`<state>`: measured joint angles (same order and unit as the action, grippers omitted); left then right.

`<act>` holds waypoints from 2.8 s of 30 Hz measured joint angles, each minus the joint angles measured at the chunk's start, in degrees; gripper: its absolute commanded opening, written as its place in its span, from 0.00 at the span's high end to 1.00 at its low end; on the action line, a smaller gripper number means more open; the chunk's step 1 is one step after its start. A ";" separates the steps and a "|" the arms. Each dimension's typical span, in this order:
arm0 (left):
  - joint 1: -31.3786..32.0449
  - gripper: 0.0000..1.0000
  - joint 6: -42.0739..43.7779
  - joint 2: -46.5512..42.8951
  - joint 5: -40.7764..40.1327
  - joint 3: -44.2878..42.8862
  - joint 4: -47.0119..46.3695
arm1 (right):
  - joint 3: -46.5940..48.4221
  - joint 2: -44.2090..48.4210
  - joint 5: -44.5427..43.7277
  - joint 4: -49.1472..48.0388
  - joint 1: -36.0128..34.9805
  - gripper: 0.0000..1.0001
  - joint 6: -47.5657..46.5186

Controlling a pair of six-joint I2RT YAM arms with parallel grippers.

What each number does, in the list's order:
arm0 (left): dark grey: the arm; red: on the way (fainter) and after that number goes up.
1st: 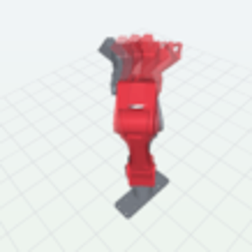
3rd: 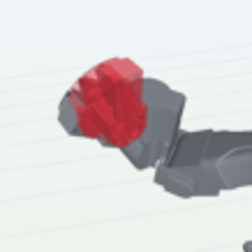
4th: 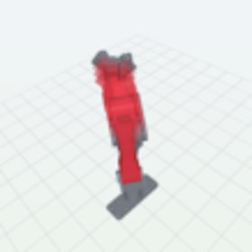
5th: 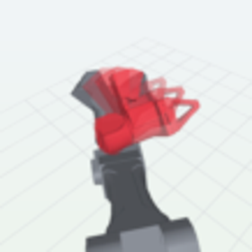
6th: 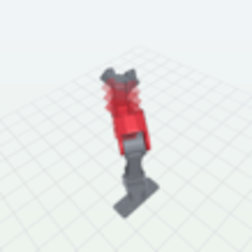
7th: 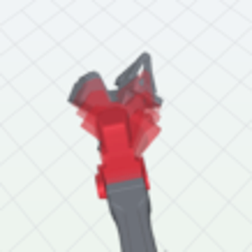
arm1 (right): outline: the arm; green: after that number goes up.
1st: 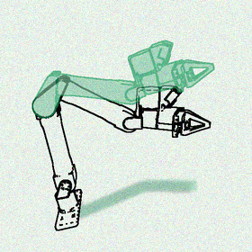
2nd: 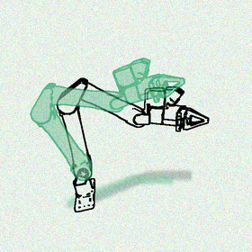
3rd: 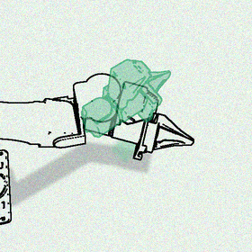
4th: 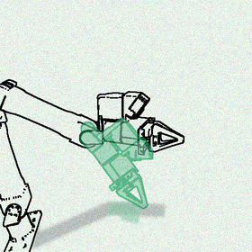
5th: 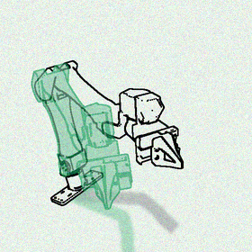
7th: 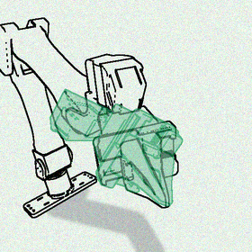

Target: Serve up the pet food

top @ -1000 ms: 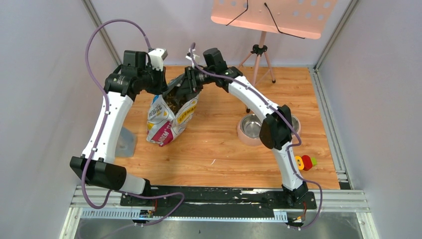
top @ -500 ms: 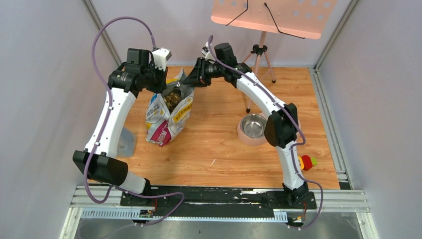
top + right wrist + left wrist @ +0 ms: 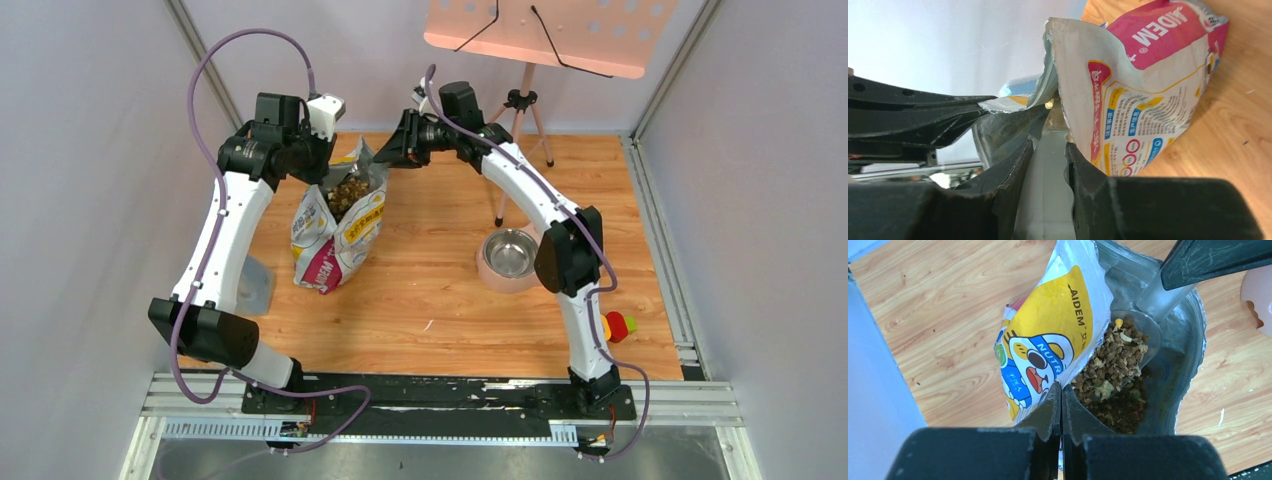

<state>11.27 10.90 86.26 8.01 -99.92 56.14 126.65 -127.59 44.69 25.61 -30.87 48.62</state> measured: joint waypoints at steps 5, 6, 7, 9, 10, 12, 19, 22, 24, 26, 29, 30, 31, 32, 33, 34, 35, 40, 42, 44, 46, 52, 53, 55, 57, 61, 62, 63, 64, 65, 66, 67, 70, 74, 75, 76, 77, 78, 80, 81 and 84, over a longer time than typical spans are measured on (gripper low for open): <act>0.00 1.00 -0.04 0.02 0.02 0.00 0.02 | -5.03 4.20 -4.57 -2.25 -1.77 1.00 -10.36; 0.02 1.00 -0.04 0.02 0.02 0.00 0.04 | -7.41 5.90 -5.68 -3.48 -2.38 1.00 -12.17; 0.02 1.00 -0.07 0.02 0.02 0.00 0.04 | -9.20 7.45 -6.58 -4.24 -2.80 1.00 -13.44; 0.00 1.00 -0.09 0.02 0.02 0.00 0.04 | -10.45 9.05 -7.26 -5.42 -3.37 1.00 -14.58; 0.00 1.00 -0.09 0.02 0.04 0.00 0.04 | -10.47 9.46 -7.21 -6.29 -3.65 1.00 -14.69; 0.00 1.00 -0.11 0.02 0.04 0.00 0.04 | -10.47 9.81 -6.56 -8.22 -3.52 1.00 -13.66; 0.00 1.00 -0.11 0.02 0.07 0.00 0.04 | -16.90 9.92 -0.20 -15.93 0.83 1.00 -2.05; 0.00 1.00 -0.11 0.02 0.17 0.00 -0.04 | -20.50 9.68 3.02 -20.50 2.80 1.00 5.53; 0.00 1.00 -0.09 0.02 0.31 0.00 -0.11 | -21.68 9.33 4.26 -22.69 3.61 1.00 9.27; 0.00 1.00 -0.09 0.02 0.33 0.00 -0.11 | -22.95 9.16 5.33 -25.07 4.04 1.00 12.98; 0.00 1.00 -0.09 0.02 0.33 -0.02 -0.11 | -24.96 8.81 6.99 -29.00 4.07 1.00 17.92; 0.00 1.00 -0.07 0.02 0.33 -0.02 -0.09 | -25.46 8.57 7.72 -30.64 4.07 1.00 19.45; 0.00 1.00 -0.09 0.02 0.33 -0.02 -0.11 | -25.83 8.11 8.72 -32.57 4.07 1.00 21.11; 0.00 1.00 -0.07 0.02 0.33 -0.04 -0.04 | -26.01 7.65 9.64 -34.51 4.07 1.00 22.60; 0.00 1.00 -0.04 0.02 0.28 -0.07 0.02 | -26.29 7.23 10.49 -36.50 4.09 1.00 24.00; 0.00 1.00 -0.02 0.09 0.28 -0.15 0.15 | -26.60 6.91 11.21 -38.42 4.09 1.00 25.31; 0.00 1.00 0.00 0.15 0.26 -0.33 0.24 | -27.12 6.56 11.91 -40.70 4.13 1.00 26.84; 0.00 1.00 1.49 0.35 0.28 -0.90 0.79 | -29.18 5.11 14.34 -49.24 4.63 1.00 33.07; 0.00 1.00 2.58 0.35 0.28 -0.90 0.96 | -29.22 4.94 14.56 -51.32 5.09 1.00 35.04; 0.00 1.00 3.41 0.35 0.33 -0.90 1.05 | -29.22 4.94 14.60 -53.16 5.57 1.00 36.33; 0.00 1.00 4.04 0.35 0.59 -0.90 1.09 | -29.22 4.94 14.60 -54.40 6.10 1.00 37.33; 0.00 1.00 4.92 0.35 1.31 -0.90 1.22 | -29.20 4.94 14.43 -55.49 7.15 1.00 38.80; 0.00 1.00 4.92 0.35 1.40 -0.90 1.20 | -29.20 4.94 14.40 -55.49 7.28 1.00 38.93; 0.00 1.00 4.94 0.35 1.53 -0.90 1.22 | -29.20 4.94 14.40 -55.49 7.48 1.00 39.06; 0.00 1.00 4.96 0.35 1.53 -0.90 1.22 | -29.20 4.94 14.38 -55.47 7.72 1.00 39.21; 0.00 1.00 5.07 0.35 1.51 -0.90 1.22 | -29.20 4.94 14.38 -55.41 7.93 1.00 39.19; 0.00 1.00 5.09 0.35 1.51 -0.90 1.22 | -29.20 4.94 14.36 -55.30 7.98 1.00 39.19; 0.00 1.00 5.11 0.35 1.49 -0.90 1.22 | -29.20 4.94 14.36 -55.17 8.04 1.00 39.17; 0.00 1.00 5.14 0.35 1.42 -0.90 1.20 | -29.20 4.94 14.36 -55.04 8.11 1.00 39.15; 0.00 1.00 5.16 0.35 1.31 -0.90 1.18 | -29.20 4.94 14.34 -54.99 8.22 1.00 39.10; 0.00 1.00 5.29 0.35 1.20 -0.90 1.16 | -29.20 4.94 14.32 -54.97 8.35 1.00 38.95; 0.00 1.00 5.40 0.35 1.05 -0.90 1.09 | -29.20 4.96 14.27 -54.95 8.50 1.00 38.82; 0.00 1.00 5.92 0.35 0.68 -0.87 1.03 | -29.22 5.22 13.99 -54.36 9.14 1.00 38.34; 0.00 1.00 6.51 0.35 0.46 -0.87 1.05 | -30.64 6.88 13.86 -53.44 10.36 1.00 38.01; 0.00 1.00 6.69 0.35 0.46 -0.85 1.05 | -31.30 7.56 13.84 -53.37 10.69 1.00 37.90; 0.00 1.00 6.95 0.35 0.42 -0.83 1.05 | -32.00 8.31 13.84 -53.27 11.02 1.00 37.81; 0.00 1.00 7.32 0.35 0.33 -0.68 1.03 | -32.57 8.94 13.88 -53.18 11.34 1.00 37.66; 0.00 1.00 7.63 0.35 0.22 -0.50 1.03 | -33.07 9.62 13.86 -53.16 11.65 1.00 37.48; 0.00 1.00 8.24 0.35 -0.22 -0.17 0.90 | -33.92 10.64 13.88 -52.94 12.17 1.00 37.03; 0.00 1.00 8.61 0.35 -0.44 -0.09 0.81 | -34.40 11.15 13.86 -52.85 12.46 1.00 36.79; 0.00 1.00 9.14 0.35 -0.81 0.02 0.52 | -36.33 13.00 13.86 -52.41 13.27 1.00 36.00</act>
<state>11.27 20.03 86.61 7.20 -99.90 56.66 90.32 -114.59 58.54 -26.81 -17.61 84.62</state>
